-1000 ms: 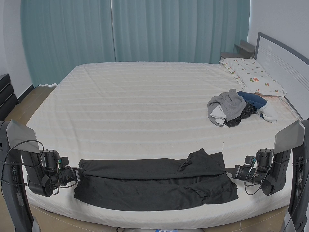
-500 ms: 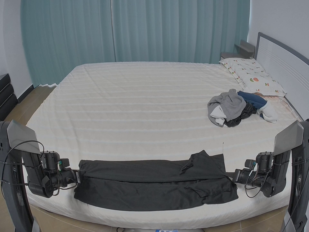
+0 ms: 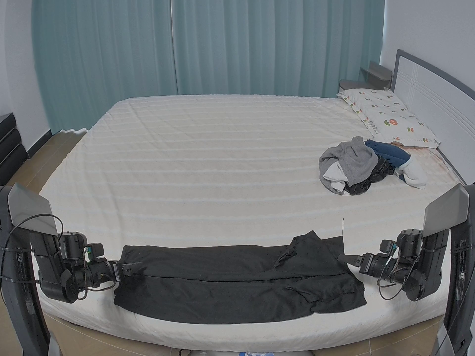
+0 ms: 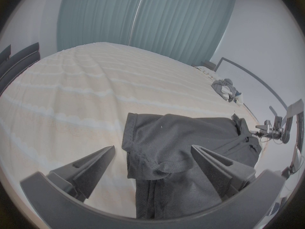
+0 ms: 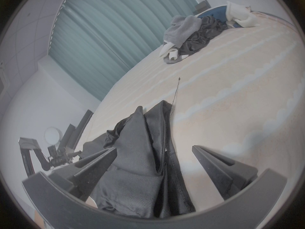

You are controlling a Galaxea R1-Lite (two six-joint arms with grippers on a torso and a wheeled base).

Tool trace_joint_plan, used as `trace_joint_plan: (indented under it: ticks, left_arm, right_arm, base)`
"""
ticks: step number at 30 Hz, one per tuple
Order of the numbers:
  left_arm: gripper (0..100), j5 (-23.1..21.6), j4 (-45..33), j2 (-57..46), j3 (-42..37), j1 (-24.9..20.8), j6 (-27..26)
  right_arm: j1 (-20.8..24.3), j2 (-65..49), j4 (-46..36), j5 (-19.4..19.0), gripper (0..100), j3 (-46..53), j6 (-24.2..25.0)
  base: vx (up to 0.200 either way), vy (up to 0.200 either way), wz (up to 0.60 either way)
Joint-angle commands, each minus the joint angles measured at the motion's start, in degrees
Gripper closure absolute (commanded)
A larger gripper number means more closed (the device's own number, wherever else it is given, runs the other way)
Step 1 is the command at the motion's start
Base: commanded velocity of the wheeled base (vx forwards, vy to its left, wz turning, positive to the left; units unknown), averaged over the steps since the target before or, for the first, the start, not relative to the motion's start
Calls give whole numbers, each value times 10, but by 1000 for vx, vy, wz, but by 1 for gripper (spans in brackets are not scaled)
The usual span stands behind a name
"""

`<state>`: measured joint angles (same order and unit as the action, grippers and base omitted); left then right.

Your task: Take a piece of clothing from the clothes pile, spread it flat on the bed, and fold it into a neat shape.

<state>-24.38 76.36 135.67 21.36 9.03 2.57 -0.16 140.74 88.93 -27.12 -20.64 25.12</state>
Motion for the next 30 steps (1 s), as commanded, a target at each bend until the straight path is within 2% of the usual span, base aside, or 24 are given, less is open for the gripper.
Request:
trace_joint_plan:
  ticks: [1, 2, 4, 5, 8, 9, 10, 12, 16, 18, 20, 21, 22, 30]
  left_arm:
    - [0, -19, 0, -18, 11, 12, 39]
    - [0, -21, 0, -21, 14, 12, 50]
    - [0, -21, -1, -35, 35, 12, 124]
    - [0, -21, -1, -35, 35, 12, 124]
    - [0, -21, -5, -46, 67, 7, 225]
    - [0, -21, -5, -46, 67, 7, 225]
    - [0, -20, -8, -47, 79, 1, 256]
    - [0, -17, -17, -44, 91, -9, 281]
    - [0, -12, -75, -44, 126, -18, 309]
    - [0, -2, -129, -44, 152, -19, 314]
    - [0, 27, -172, -42, 177, -20, 314]
    - [0, 27, -172, -42, 177, -20, 314]
    - [0, 57, -208, -38, 197, -22, 315]
    - [0, 67, -224, -30, 203, -32, 315]
  right_arm:
    - [-3, -22, 5, 1, 0, -9, 47]
    - [-3, -22, 5, 1, 0, -9, 53]
    - [-2, -18, 5, 1, 0, -14, 69]
    - [-2, -18, 5, 1, 0, -14, 69]
    - [0, -8, 5, 1, 0, -21, 72]
    - [0, -8, 5, 1, 0, -21, 72]
    - [2, -2, 5, 0, 0, -24, 72]
    - [4, 6, 5, 1, 0, -31, 74]
    - [5, 8, 5, 1, 0, -41, 106]
    - [5, 8, 3, 1, 0, -49, 129]
    - [5, 9, -1, 1, 0, -56, 140]
    - [5, 9, -1, 1, 0, -56, 140]
    - [5, 14, -2, 1, 0, -59, 142]
    - [6, 22, -2, 0, 0, -63, 143]
  base:
    - [0, 0, 0]
    - [0, 0, 0]
    - [0, 0, 0]
    - [0, 0, 0]
    - [0, 0, 0]
    - [0, 0, 0]
    - [0, 0, 0]
    - [0, 0, 0]
    - [0, 0, 0]
    - [0, 0, 0]
    - [0, 0, 0]
    - [0, 0, 0]
    - [0, 0, 0]
    - [0, 0, 0]
